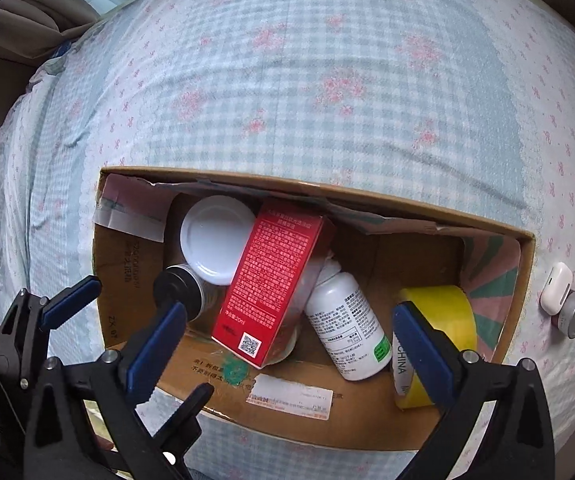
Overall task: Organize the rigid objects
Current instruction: 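Carry the black tin and red box into the cardboard box and release both, then lift both tools out of the box toward the silver tin and earbud case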
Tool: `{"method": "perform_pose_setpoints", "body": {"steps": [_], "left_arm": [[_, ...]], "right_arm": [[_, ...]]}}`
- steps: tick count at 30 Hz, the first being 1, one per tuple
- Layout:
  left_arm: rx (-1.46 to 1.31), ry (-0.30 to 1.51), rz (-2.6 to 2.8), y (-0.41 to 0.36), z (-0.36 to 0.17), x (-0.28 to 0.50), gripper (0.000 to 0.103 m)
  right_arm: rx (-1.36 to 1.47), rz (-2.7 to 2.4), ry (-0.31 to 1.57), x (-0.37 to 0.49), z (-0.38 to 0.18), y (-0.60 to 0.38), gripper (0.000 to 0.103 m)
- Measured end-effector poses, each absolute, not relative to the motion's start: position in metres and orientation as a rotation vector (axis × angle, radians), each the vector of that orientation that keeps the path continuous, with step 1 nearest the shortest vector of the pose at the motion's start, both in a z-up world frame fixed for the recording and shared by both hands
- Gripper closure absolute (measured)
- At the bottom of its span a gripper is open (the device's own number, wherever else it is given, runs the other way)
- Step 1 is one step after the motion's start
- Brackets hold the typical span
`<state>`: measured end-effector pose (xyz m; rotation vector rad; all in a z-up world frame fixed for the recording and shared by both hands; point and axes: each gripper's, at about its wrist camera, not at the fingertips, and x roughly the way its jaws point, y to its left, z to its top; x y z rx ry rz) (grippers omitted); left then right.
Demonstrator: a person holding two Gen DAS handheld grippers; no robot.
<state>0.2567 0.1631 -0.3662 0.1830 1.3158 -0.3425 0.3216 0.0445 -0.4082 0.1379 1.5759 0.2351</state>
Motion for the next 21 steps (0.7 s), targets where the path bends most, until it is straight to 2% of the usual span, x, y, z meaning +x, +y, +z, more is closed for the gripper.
{"method": "perform_pose_setpoints", "body": {"steps": [12,21], "left_arm": [[0.17,1.25,-0.321,0.179,-0.317,0.243,0.0],[0.142,1.136,-0.313,0.193,-0.244,0.193,0.0]], "right_arm": [[0.155,0.216,1.507,0.296,-0.367,0.04,0.0],[0.158,0.203,1.398,0.256,-0.3,0.04,0.0]]}}
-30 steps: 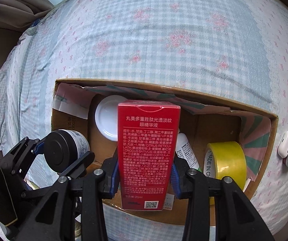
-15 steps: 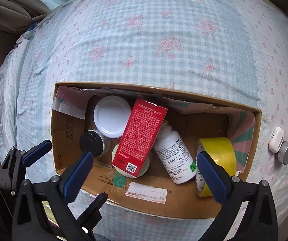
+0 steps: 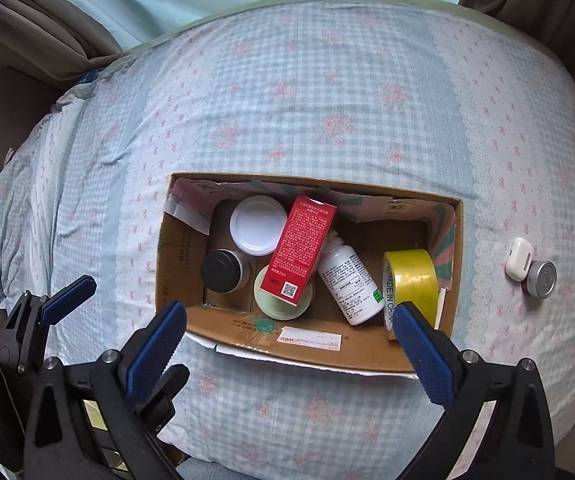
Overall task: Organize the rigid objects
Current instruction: 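Lift both tools out of the box toward the silver tin and earbud case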
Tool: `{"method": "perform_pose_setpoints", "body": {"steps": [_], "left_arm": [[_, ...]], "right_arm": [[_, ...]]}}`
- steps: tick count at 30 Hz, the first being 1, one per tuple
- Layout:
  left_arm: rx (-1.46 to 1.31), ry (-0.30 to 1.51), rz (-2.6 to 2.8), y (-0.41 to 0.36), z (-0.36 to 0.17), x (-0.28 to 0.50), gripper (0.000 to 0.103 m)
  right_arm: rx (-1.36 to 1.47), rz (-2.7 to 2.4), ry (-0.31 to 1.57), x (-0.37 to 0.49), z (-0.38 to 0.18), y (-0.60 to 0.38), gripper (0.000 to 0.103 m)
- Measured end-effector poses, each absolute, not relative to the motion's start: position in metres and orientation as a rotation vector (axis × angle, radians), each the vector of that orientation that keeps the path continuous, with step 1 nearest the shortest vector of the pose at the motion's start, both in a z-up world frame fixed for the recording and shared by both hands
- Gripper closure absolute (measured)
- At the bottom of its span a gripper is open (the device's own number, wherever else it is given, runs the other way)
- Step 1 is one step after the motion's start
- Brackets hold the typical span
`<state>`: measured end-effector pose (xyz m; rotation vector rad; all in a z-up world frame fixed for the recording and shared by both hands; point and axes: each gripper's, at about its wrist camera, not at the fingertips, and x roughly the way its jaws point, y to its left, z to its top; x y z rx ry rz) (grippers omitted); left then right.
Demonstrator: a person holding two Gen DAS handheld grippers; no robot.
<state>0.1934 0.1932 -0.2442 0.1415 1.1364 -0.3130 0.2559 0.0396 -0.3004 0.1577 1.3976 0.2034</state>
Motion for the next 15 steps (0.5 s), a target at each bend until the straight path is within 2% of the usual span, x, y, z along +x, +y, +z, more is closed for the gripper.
{"method": "perform_pose_setpoints", "body": {"steps": [15], "left_arm": [[0.136,0.965,-0.382,0.172,-0.142,0.111,0.0]], "right_arm": [[0.14,0.069,1.237,0.16,-0.196,0.006,0.0]]}}
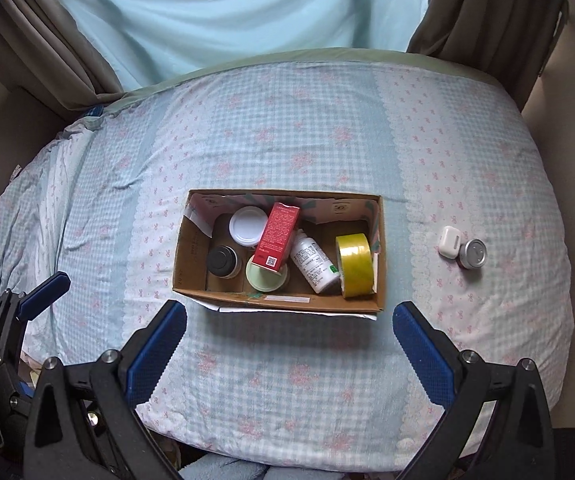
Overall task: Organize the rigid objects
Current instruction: 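Lift both tools out of the box toward the silver tin and earbud case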
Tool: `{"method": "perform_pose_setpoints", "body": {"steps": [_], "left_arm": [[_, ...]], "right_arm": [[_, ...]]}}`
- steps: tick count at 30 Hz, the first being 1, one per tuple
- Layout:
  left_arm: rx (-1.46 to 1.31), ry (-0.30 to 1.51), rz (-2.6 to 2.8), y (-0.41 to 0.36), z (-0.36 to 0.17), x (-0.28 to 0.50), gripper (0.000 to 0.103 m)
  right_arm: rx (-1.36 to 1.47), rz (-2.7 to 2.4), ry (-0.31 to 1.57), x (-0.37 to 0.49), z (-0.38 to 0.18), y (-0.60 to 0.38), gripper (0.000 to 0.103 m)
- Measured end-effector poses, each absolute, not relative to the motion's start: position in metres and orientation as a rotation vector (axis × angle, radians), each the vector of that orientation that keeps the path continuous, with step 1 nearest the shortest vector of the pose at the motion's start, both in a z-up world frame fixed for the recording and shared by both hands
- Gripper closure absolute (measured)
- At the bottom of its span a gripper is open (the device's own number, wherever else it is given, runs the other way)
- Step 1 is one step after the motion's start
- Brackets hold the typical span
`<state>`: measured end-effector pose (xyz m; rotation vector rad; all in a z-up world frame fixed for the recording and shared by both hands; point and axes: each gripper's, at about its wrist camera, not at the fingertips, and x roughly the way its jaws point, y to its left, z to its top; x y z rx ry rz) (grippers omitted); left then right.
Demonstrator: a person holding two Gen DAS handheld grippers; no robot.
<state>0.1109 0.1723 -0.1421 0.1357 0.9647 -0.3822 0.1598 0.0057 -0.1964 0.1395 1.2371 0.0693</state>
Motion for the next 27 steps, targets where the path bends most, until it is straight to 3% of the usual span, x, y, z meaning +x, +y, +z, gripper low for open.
{"method": "perform_pose_setpoints", "body": {"steps": [15,27], "left_arm": [[0.185,0.885,-0.494,0.029,-0.118,0.101,0.0],[0.281,0.978,-0.567,-0.108,-0.19,0.152,0.0]], "right_arm": [[0.174,-0.059,1.184,0.106,-0.18,-0.139,0.0],[0.146,-0.03,1.222,0.122,-0.232,-0.275,0.0]]}}
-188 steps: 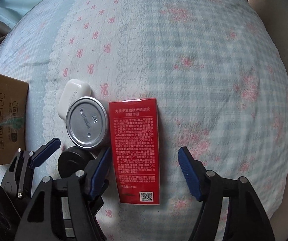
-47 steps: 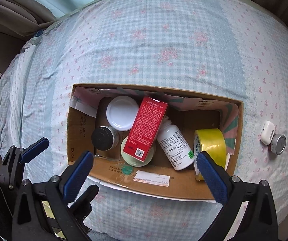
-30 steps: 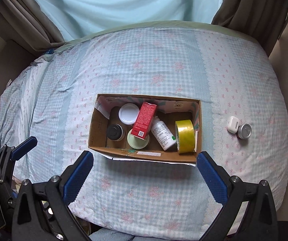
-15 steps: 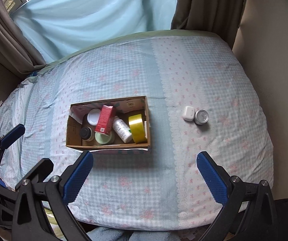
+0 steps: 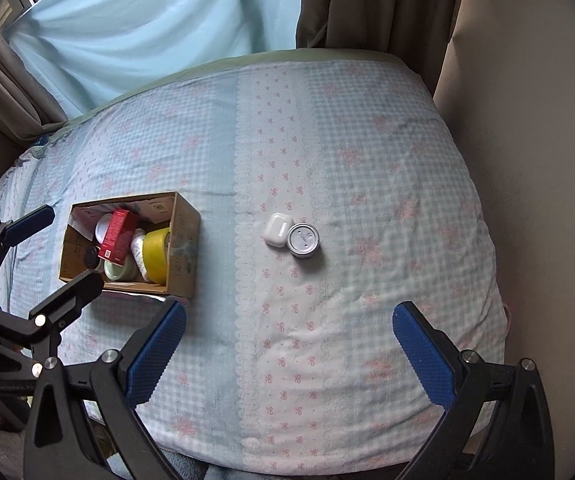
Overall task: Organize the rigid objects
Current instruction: 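Lift both tools out of the box toward the silver tin and earbud case, then grasp the white earbud case with the left tool while the right tool grasps the silver tin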
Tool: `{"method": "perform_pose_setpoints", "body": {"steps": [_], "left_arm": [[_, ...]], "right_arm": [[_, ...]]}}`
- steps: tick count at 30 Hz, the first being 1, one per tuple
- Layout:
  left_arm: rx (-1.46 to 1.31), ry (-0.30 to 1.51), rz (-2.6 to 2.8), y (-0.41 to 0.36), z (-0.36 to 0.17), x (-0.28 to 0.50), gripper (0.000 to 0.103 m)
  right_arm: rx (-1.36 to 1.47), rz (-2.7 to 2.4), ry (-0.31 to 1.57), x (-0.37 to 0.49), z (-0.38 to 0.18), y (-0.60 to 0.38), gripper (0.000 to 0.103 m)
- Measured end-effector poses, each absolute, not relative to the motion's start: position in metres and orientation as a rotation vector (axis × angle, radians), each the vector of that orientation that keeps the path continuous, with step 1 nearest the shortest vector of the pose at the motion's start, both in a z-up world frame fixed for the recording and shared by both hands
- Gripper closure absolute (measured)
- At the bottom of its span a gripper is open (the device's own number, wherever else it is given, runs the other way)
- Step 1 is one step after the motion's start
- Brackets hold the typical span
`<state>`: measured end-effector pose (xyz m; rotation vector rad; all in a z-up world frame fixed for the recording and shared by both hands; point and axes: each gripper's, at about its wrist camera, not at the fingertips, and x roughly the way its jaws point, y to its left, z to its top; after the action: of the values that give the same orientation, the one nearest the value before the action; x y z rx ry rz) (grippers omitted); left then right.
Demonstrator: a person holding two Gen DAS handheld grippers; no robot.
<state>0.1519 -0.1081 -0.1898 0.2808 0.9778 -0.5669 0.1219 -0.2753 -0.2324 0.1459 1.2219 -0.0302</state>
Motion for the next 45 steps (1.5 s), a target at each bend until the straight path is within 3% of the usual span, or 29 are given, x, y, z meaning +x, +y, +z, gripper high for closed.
{"method": "perform_pose_setpoints", "body": {"steps": [10,15,20,24,28,32,37,45], "left_arm": [[0.345,1.146,-0.651,-0.151,-0.287,0.223,0.0],[0.503,1.187,-0.816,-0.178,-0.343,0.249,0.0],[0.752,1.119,-1.068,-0.214,-0.392,0.262,0.001],[0.952,1.019,-1.246,-0.232,-0.422,0.262,0.009],[1.025,0.977,-1.332,-0.24,-0.442,0.265,0.013],[1.031,1.075,-1.378,-0.245,-0.452,0.273,0.029],[1.188,0.993,-1.4,-0.247,-0.456,0.272,0.029],[1.303,1.005,-1.439,-0.246,-0.478,0.262,0.029]], "right_arm": [[0.074,0.087,1.176,0.148,-0.316,-0.306,0.0],[-0.037,0.194,1.141,0.167,-0.356,-0.308,0.001],[-0.082,0.298,1.077,0.187,-0.395,-0.312,0.011],[-0.161,0.379,1.044,0.199,-0.429,-0.305,0.021],[-0.241,0.468,1.012,0.206,-0.457,-0.294,0.028],[-0.278,0.532,0.98,0.211,-0.473,-0.288,0.032],[-0.317,0.604,0.949,0.212,-0.48,-0.282,0.032],[-0.322,0.633,0.928,0.213,-0.485,-0.282,0.032]]}}
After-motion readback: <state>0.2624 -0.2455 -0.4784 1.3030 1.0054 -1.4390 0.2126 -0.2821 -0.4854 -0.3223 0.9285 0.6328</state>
